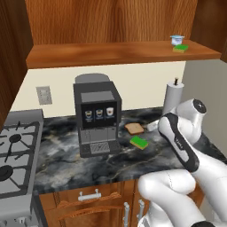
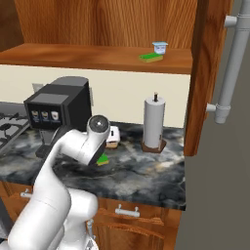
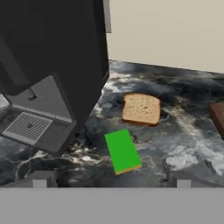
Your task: Pick the sponge and sponge from the cabinet and place them on the counter.
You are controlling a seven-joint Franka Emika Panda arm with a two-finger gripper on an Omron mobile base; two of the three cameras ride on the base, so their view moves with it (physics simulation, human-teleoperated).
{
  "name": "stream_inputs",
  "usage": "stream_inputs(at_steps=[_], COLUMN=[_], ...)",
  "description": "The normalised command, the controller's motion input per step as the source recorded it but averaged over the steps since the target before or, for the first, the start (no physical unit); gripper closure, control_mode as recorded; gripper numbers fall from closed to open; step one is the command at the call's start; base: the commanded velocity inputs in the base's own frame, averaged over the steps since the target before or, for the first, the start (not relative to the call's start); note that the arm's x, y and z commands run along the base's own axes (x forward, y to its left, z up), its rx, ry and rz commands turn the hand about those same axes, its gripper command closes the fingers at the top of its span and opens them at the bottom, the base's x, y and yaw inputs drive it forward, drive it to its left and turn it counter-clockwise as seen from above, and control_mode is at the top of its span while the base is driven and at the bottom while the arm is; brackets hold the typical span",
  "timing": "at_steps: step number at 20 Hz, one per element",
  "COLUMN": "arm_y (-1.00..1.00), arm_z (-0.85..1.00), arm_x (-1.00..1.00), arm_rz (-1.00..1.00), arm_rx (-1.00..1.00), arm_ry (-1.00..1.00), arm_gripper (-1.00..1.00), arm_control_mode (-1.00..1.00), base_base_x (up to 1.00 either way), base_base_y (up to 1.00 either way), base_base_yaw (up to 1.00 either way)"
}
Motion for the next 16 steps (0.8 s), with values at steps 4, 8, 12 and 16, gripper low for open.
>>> stream_inputs(at_steps=[4,8,12,16], arm_y=[-0.04,0.0,0.0,0.0], arm_z=[0.54,0.49,0.55,0.78], arm_x=[-0.96,-1.0,-0.99,-0.74], arm_rz=[-0.07,-0.05,-0.05,-0.07], arm_rx=[0.08,0.07,0.07,0.01], arm_ry=[0.05,0.01,0.02,0.0], arm_gripper=[-1.0,-1.0,-1.0,-1.0], arm_control_mode=[-1.0,-1.0,-1.0,-1.0], base_base_x=[0.0,0.0,0.0,0.0], base_base_y=[0.0,0.0,0.0,0.0], base_base_yaw=[0.0,0.0,0.0,0.0])
